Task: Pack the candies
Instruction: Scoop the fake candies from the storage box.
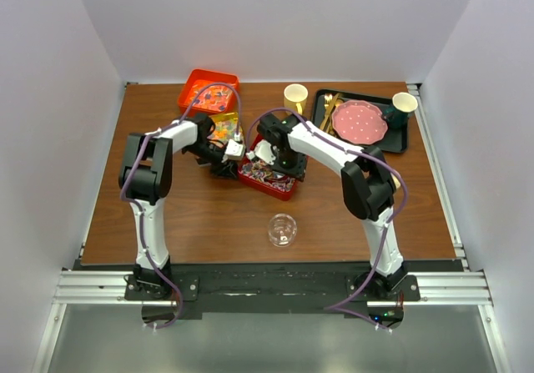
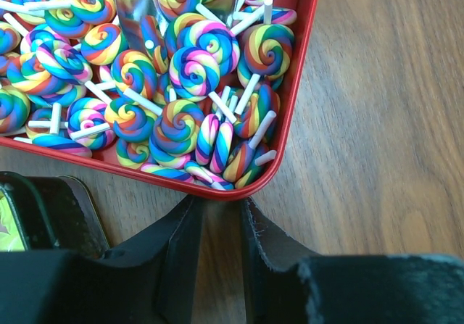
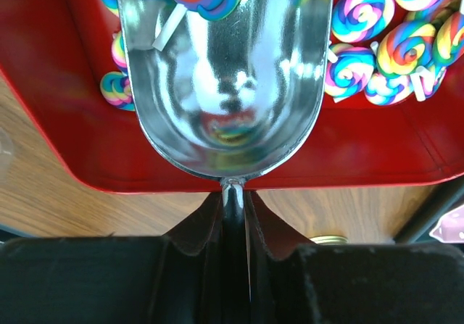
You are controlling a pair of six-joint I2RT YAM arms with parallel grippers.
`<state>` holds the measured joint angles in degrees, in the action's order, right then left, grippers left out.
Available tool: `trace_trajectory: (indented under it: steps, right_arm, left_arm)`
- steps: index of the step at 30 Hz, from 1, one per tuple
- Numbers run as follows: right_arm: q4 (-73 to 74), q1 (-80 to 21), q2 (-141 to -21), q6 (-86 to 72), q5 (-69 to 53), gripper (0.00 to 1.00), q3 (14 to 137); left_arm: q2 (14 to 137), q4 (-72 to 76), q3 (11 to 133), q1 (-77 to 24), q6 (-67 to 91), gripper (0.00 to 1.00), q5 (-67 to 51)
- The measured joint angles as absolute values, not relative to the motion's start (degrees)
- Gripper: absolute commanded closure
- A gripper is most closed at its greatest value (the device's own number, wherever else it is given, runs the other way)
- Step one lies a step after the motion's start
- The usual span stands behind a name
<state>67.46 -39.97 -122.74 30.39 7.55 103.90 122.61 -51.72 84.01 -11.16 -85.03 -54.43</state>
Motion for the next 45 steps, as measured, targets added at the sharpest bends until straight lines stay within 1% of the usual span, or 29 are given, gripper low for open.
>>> trace_trajectory:
  steps: [2, 6, 11, 17, 20, 29, 32, 37, 45]
  right_arm:
    - [66.17, -39.94, -121.97, 30.17, 6.90, 1.00, 102.45]
    - [57.76, -40.99, -116.07, 32.95, 6.85, 1.00, 92.23]
    - [51.83, -41.34, -113.30, 36.69, 8.67, 1.00, 87.15]
    - [47.90, -41.36, -112.86, 40.18, 9.76, 1.00, 86.00]
    - [48.01, -41.43, -113.27, 41.63, 10.61, 1.00, 86.39]
    - [49.87, -41.69, -113.25, 47.35, 15.05, 1.00, 86.63]
    - [49.95, -41.74, -112.07, 49.23, 15.49, 1.00, 85.45]
    - [52.84, -42.00, -112.31, 52.18, 14.09, 1.00, 86.94]
    - [59.18, -41.36, -114.32, 48.69, 10.94, 1.00, 91.70]
  left_arm:
    - [122.48, -51.05, 83.66, -11.11, -84.55, 0.66, -54.50]
    - [121.34, -47.75, 81.54, -10.87, -81.78, 0.65, -55.02]
    - [121.21, -47.55, 81.67, -10.74, -79.05, 0.62, -55.00]
    - [123.44, -53.91, 87.05, -10.81, -75.94, 0.60, -52.82]
    - [123.85, -55.40, 87.74, -11.03, -75.00, 0.60, -52.82]
    - [120.79, -49.39, 83.02, -13.63, -59.20, 0.60, -52.23]
    - [118.28, -43.68, 77.95, -14.33, -52.84, 0.60, -53.84]
    - [111.81, -29.45, 66.61, -15.42, -39.27, 0.59, -53.56]
    - [109.58, -15.46, 59.81, -15.55, -24.53, 0.59, -54.83]
